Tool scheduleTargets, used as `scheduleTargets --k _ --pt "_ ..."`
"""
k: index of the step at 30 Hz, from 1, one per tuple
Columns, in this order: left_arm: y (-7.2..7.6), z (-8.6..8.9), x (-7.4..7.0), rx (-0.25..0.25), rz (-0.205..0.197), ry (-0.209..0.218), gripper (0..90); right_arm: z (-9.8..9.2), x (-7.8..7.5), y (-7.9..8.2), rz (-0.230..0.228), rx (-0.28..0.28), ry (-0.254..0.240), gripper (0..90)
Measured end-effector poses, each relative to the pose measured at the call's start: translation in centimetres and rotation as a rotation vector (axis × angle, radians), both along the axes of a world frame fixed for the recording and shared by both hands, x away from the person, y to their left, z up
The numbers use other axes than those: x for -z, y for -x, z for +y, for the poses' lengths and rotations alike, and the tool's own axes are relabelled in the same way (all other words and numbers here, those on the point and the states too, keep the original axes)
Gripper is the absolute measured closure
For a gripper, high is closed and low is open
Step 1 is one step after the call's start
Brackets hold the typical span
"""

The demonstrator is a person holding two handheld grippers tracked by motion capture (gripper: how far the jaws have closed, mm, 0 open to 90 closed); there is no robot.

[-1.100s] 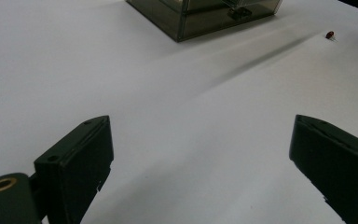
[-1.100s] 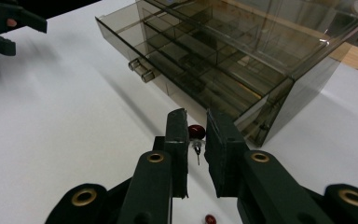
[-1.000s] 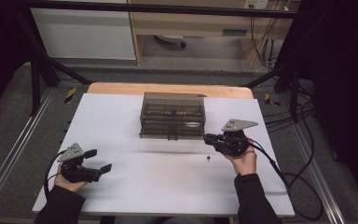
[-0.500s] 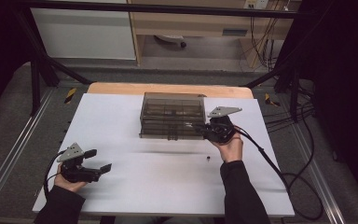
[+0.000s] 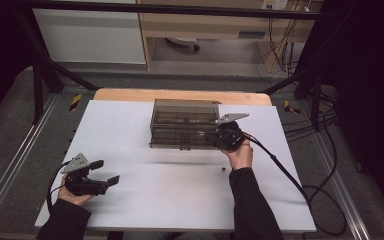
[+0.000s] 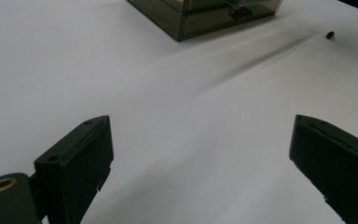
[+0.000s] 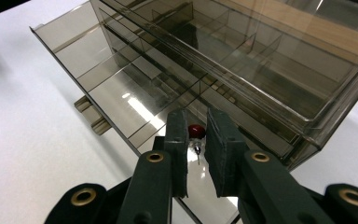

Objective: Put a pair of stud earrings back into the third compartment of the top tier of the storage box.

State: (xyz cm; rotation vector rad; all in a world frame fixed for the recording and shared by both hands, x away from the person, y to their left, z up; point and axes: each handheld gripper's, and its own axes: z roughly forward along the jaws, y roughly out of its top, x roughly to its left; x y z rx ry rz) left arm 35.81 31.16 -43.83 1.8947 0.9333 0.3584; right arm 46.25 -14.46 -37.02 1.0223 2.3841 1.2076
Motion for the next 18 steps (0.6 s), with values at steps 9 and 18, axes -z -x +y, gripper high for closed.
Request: scheduleTargets --k 9,18 --pt "0.0 0.0 0.0 0.0 0.0 0.003 6.2 0.0 0.0 0.1 -0.003 0.018 -0.01 69.2" --pt "0.0 0.0 0.0 -0.002 0.002 0.002 6.2 -1.3 -1.9 2.1 -0.058 0.034 -0.062 47.0"
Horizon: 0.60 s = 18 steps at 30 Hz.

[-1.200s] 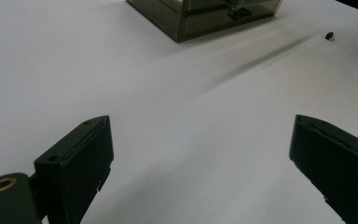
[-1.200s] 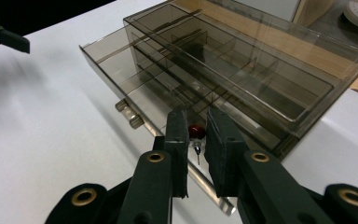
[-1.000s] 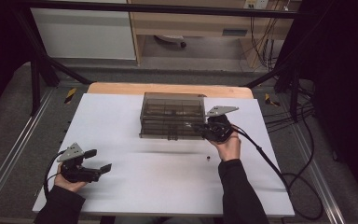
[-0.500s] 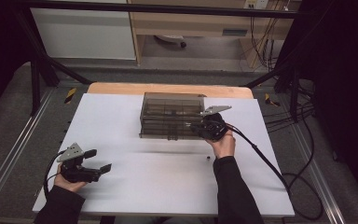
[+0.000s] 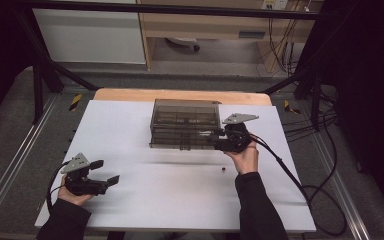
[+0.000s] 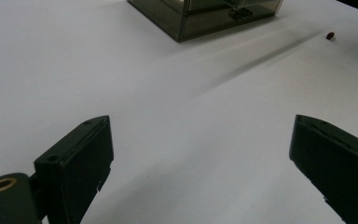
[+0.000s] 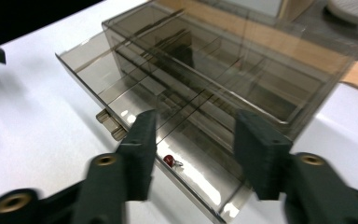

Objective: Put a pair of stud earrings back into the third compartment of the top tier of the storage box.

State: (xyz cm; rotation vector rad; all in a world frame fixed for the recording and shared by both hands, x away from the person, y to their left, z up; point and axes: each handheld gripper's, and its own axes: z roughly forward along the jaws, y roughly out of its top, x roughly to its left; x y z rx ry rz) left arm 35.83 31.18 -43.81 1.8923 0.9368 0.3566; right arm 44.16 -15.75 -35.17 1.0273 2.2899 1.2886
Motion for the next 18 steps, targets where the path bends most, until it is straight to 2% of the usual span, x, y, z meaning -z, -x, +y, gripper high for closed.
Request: scheduleTargets --k 2,3,4,6,9,12,18 --pt "0.0 0.0 0.0 0.0 0.0 0.001 6.2 -0.4 -0.3 0.5 -0.005 0.017 -0.005 41.4" --pt "0.0 0.0 0.0 0.001 0.0 0.001 6.2 -0.8 -0.4 1.1 -0.008 0.028 -0.012 35.5" --pt "0.0 0.0 0.0 0.0 -0.001 0.002 6.2 -0.8 -0.4 1.1 -0.008 0.028 -0.012 35.5" --pt "0.0 0.0 0.0 0.001 0.0 0.002 6.2 -1.2 -0.4 1.6 -0.012 0.052 -0.012 27.4" --pt "0.0 0.0 0.0 0.002 0.001 0.001 6.2 -1.9 -0.2 2.1 -0.01 0.082 -0.014 20.0" --pt "0.0 0.0 0.0 0.0 0.002 0.0 6.2 -2.6 0.2 2.6 0.008 0.108 -0.023 15.6" --pt "0.0 0.0 0.1 -0.003 0.005 0.0 6.2 -3.8 1.7 3.0 0.047 0.122 -0.028 8.8"
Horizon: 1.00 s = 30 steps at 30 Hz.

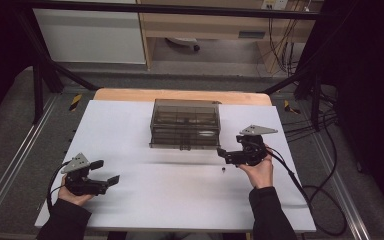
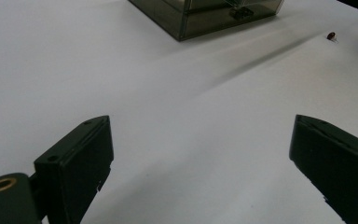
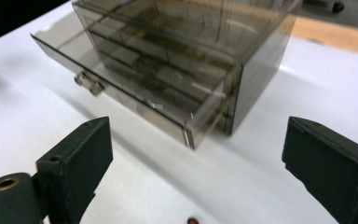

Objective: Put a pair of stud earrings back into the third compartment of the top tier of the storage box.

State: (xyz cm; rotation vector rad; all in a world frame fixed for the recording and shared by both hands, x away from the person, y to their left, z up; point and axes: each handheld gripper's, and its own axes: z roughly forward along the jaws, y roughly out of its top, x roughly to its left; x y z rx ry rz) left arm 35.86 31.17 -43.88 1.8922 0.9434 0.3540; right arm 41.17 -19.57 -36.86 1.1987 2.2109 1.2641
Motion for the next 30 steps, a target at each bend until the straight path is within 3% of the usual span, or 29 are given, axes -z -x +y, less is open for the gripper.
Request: scheduleTargets --k 9,18,30 --pt "-0.1 0.0 0.1 0.001 0.003 -0.003 6.2 -0.9 2.5 0.7 0.047 -0.001 -0.008 5.2" --pt "0.0 -0.1 0.0 0.001 -0.001 -0.008 6.1 -1.1 3.9 0.9 0.073 0.004 0.0 5.4" --pt "0.0 -0.1 0.1 0.002 0.002 -0.009 6.1 -1.7 6.4 0.9 0.132 -0.011 0.009 14.4"
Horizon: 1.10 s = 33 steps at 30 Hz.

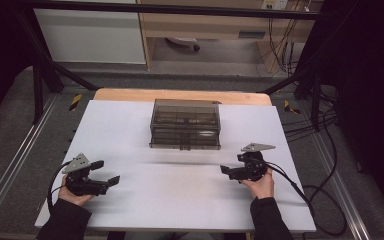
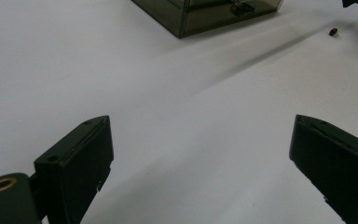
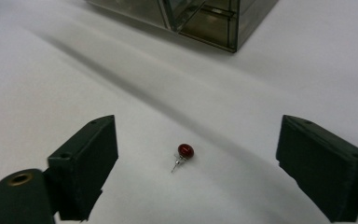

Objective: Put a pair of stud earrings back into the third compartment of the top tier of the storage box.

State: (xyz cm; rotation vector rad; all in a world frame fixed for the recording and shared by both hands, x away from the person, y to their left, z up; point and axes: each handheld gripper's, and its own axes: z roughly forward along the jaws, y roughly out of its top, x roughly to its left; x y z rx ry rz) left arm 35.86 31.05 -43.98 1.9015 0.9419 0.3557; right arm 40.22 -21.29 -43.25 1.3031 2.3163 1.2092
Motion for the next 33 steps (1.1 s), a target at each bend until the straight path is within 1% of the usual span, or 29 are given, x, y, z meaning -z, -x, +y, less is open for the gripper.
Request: scheduleTargets --k 5,7,10,14,19,28,33 --pt "0.0 -0.1 0.0 0.002 -0.002 -0.002 6.1 0.1 0.7 -0.1 0.009 -0.005 0.016 24.3" --pt "0.1 -0.1 0.0 0.001 -0.003 -0.003 6.2 0.2 1.0 -0.1 0.014 -0.013 0.024 30.5" --pt "0.1 -0.1 0.0 0.002 -0.003 -0.002 6.2 0.5 1.3 -0.2 0.015 -0.032 0.022 38.3" --pt "0.1 -0.1 0.0 0.003 -0.003 -0.003 6.2 0.7 1.7 -0.4 0.012 -0.049 0.03 47.9" --pt "0.1 0.0 -0.1 0.003 -0.002 -0.002 6.2 0.8 1.9 -0.4 0.005 -0.071 0.036 57.6" --pt "0.1 0.0 -0.1 0.003 -0.003 -0.003 6.2 1.0 2.2 -0.5 0.004 -0.085 0.051 67.2" --pt "0.1 0.0 -0.1 0.003 -0.003 -0.003 6.2 1.1 2.2 -0.5 0.002 -0.089 0.059 69.8"
